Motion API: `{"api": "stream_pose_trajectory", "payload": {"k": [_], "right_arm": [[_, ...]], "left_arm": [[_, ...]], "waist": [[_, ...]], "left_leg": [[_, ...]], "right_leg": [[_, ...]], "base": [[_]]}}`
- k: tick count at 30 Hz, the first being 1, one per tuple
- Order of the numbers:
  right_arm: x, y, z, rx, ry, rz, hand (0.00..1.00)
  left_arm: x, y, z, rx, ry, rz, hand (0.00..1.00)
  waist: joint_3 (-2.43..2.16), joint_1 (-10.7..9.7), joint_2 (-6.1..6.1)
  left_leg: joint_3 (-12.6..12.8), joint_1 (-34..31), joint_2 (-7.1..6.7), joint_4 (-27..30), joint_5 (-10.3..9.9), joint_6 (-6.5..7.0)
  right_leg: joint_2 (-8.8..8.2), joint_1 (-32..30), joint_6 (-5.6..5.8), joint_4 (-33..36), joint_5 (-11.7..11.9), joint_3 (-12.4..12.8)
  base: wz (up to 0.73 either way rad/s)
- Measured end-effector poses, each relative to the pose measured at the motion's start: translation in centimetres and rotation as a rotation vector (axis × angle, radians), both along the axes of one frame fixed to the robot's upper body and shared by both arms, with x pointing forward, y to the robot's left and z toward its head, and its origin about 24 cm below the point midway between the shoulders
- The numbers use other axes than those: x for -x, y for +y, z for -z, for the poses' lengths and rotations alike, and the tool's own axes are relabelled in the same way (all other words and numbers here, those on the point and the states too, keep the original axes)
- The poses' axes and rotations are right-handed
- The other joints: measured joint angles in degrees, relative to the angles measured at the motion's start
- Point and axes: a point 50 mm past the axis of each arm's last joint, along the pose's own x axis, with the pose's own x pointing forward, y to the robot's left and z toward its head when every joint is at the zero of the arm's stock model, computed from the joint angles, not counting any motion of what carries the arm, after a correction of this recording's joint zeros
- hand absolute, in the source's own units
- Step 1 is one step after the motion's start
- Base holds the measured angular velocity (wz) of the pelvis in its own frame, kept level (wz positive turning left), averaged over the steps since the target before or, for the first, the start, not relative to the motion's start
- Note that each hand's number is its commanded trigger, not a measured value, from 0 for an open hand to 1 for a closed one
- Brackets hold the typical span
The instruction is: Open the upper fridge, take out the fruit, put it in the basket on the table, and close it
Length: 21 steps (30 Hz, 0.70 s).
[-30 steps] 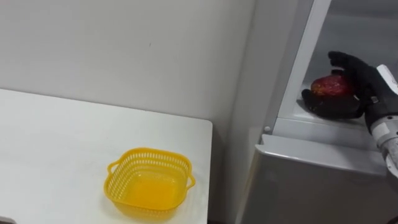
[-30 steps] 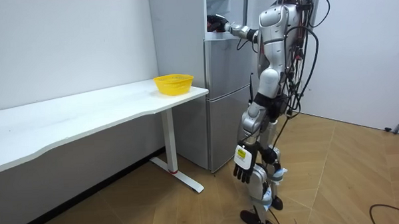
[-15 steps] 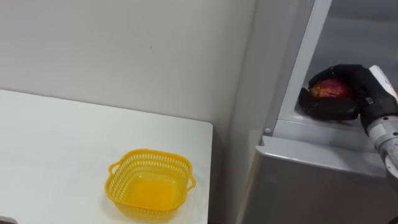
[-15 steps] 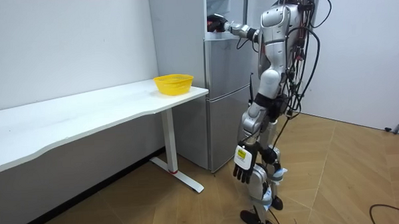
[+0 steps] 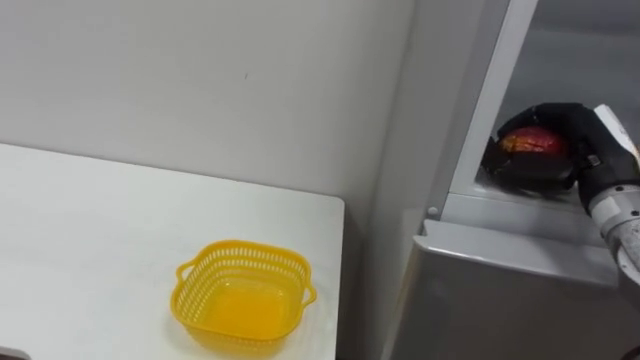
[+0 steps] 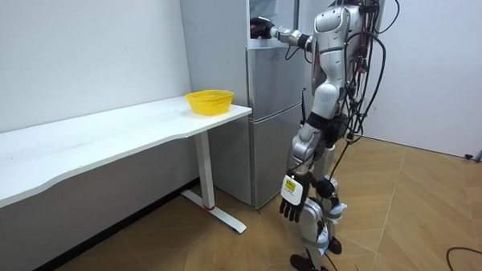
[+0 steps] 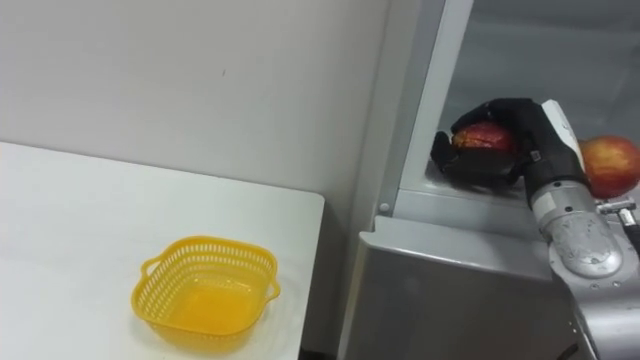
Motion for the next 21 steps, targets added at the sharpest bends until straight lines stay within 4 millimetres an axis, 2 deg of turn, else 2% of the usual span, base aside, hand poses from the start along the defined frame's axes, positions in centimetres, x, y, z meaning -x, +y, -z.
{"api": "stream_pose_trajectory", "payload": {"k": [5,11,17,21], "right_arm": [[0.4,0.9,-0.9,-0.004,-0.031,-0.025,1.00],[1.8,1.9,-1.5,-0.006,-0.110,-0.047,1.00],[3.1,2.9,-2.8,0.029,-0.205,-0.044,1.00],[4.7,4.1,-4.3,0.048,-0.315,-0.059,1.00]], "left_arm": [[-0.2,0.0,-0.1,0.004,-0.015,0.005,0.00],[0.2,0.1,-0.1,-0.015,-0.023,0.005,0.00],[0.1,0.1,-0.1,-0.032,-0.044,0.010,0.00],[0.9,0.2,0.1,-0.054,-0.026,0.003,0.00]], "waist": [[-0.15,-0.1,1.04],[-0.24,-0.1,1.62],[-0.22,-0.9,1.71],[-0.09,-1.8,1.94]], "left_leg": [[0.1,0.0,-0.04,0.0,0.0,0.00],[0.6,1.1,0.19,-0.4,0.0,-0.02],[1.0,1.3,0.29,-0.6,0.0,-0.02],[1.3,1.9,0.46,-1.0,0.0,-0.02]], "right_leg": [[0.07,-0.1,0.00,0.0,0.0,0.3],[0.43,0.0,-0.01,-0.1,0.0,1.7],[0.52,0.1,-0.01,-0.1,0.0,1.7],[0.66,0.5,0.00,-0.1,0.0,1.8]], "base": [[0.00],[-0.10],[-0.03],[-0.02]]}}
